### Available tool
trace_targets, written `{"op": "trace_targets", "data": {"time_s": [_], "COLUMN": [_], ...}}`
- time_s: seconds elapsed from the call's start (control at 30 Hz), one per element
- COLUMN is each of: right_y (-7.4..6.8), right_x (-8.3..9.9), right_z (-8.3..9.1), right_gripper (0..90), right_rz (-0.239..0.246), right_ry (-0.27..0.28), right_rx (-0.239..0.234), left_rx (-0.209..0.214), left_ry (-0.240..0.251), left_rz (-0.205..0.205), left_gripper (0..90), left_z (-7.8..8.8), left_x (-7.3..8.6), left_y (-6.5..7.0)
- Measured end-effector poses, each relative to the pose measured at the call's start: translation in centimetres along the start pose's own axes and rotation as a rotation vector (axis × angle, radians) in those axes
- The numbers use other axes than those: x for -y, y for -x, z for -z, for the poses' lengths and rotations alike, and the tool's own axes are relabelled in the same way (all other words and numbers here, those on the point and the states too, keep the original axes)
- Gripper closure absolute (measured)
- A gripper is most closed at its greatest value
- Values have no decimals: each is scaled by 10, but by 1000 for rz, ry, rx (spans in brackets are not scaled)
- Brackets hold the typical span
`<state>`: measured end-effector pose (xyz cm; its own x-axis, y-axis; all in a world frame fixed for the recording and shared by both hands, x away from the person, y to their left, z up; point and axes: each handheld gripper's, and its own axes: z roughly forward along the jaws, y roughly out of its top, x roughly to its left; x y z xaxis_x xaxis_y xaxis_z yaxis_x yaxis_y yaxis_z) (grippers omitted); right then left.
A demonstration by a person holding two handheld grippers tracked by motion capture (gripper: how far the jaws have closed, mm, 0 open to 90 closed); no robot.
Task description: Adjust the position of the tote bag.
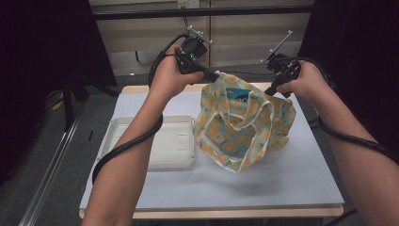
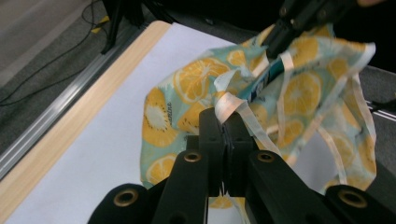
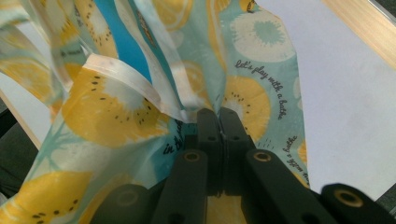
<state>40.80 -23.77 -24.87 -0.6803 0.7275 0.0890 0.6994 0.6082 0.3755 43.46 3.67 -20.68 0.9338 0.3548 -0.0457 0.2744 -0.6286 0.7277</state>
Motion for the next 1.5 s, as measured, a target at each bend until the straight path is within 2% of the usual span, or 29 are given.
{"op": "trace_targets", "data": {"time_s": [0.07,0.1,0.2,0.33,0.43,0.53,0.63,0.73,1.0,1.1,1.17,1.27,1.33,1.43,1.5], "right_y": [0,0,-1,0,0,0,0,0,-11,-18,-23,-32,-35,-37,-38], "right_x": [0,0,0,0,-1,-1,0,1,-4,-6,-8,-10,-12,-14,-16], "right_z": [0,0,0,0,0,3,7,15,39,44,44,38,31,23,21], "right_gripper": [892,893,892,883,872,811,765,724,649,610,599,559,572,617,693], "right_rz": [6,3,6,21,33,22,10,20,31,47,70,100,110,127,126], "right_ry": [-2,-1,-3,-7,-14,-12,1,14,40,45,46,16,-9,-39,-58], "right_rx": [3,1,1,8,10,21,29,38,54,44,14,-8,-23,-7,10], "left_rx": [-15,-21,-26,-29,1,20,24,29,32,32,29,31,30,31,31], "left_ry": [1,17,33,3,-17,-32,-35,-44,-48,-46,-43,-42,-43,-49,-46], "left_rz": [8,19,39,48,48,49,55,56,65,73,77,77,80,78,81], "left_gripper": [886,886,885,884,883,883,881,880,877,877,877,875,875,876,877], "left_z": [-3,-5,-15,-32,-43,-49,-51,-52,-54,-54,-54,-54,-54,-54,-54], "left_x": [-3,-4,-4,-1,2,5,6,7,10,11,11,12,13,14,15], "left_y": [-3,-5,-10,-10,-9,-9,-8,-8,-7,-7,-7,-7,-7,-7,-7]}}
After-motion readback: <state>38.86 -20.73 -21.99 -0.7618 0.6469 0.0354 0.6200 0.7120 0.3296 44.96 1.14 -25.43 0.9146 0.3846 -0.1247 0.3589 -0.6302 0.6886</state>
